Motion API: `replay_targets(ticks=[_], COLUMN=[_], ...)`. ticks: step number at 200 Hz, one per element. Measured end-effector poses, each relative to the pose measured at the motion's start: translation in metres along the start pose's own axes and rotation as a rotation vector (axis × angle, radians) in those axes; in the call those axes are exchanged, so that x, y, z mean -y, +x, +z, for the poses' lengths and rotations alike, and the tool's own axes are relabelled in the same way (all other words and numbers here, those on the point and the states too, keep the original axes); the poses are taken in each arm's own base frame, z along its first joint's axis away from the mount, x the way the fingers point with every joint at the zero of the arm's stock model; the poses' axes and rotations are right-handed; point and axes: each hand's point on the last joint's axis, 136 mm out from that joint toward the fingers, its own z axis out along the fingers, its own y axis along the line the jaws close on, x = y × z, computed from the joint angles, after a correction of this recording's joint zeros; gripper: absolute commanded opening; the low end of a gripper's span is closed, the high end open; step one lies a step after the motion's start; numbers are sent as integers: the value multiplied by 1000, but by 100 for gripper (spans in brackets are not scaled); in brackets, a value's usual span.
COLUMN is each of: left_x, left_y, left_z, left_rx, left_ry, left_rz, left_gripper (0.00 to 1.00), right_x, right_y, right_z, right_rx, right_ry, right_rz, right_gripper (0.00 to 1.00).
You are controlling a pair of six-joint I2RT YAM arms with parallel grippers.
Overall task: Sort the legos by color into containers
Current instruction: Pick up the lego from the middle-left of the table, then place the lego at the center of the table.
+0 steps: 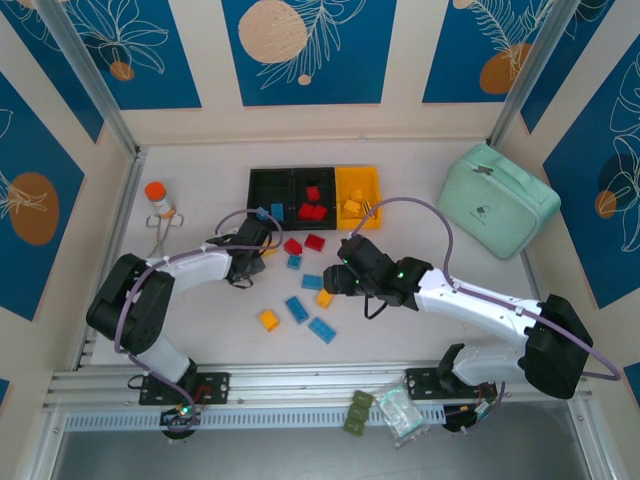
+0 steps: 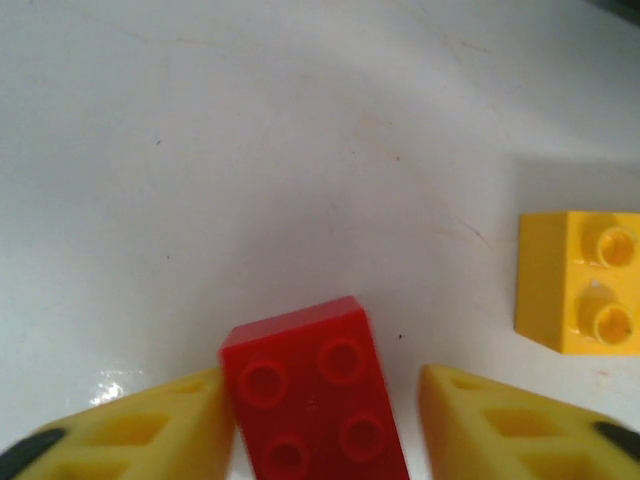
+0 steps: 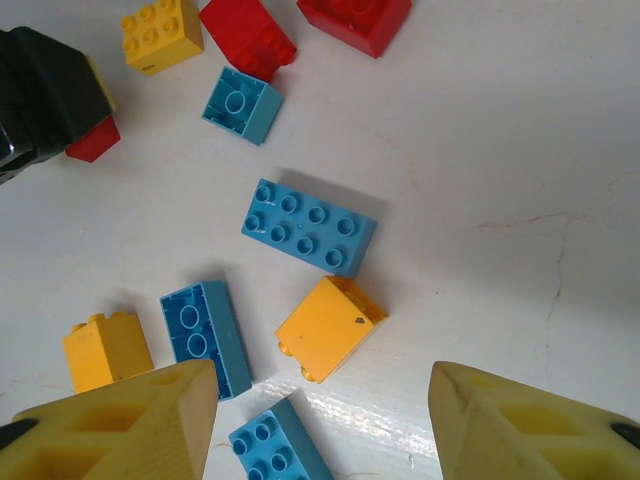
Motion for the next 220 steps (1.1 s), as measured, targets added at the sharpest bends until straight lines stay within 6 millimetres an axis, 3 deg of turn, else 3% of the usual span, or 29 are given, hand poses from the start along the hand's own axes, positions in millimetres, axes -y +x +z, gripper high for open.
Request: replay_targets(ticks=[66, 150, 185, 220], left_x=[8, 27, 57, 96], left_y=[-6, -3, -16, -32], left_z=[-15, -38, -60, -81], left_rx=[13, -37, -22, -1], left_ry=[56, 182, 271, 356], left_rz=[55, 149, 173, 211], left_gripper=[36, 35, 35, 36], right_x=[2, -23, -25, -12], right_y=[5, 0, -6, -5], right_z=[10, 7, -5, -11], right_rx=[-26, -11, 18, 35], right_ry=[22, -94, -124, -118], right_rz=[-7, -33, -27, -8], right_gripper=[58, 58, 58, 58])
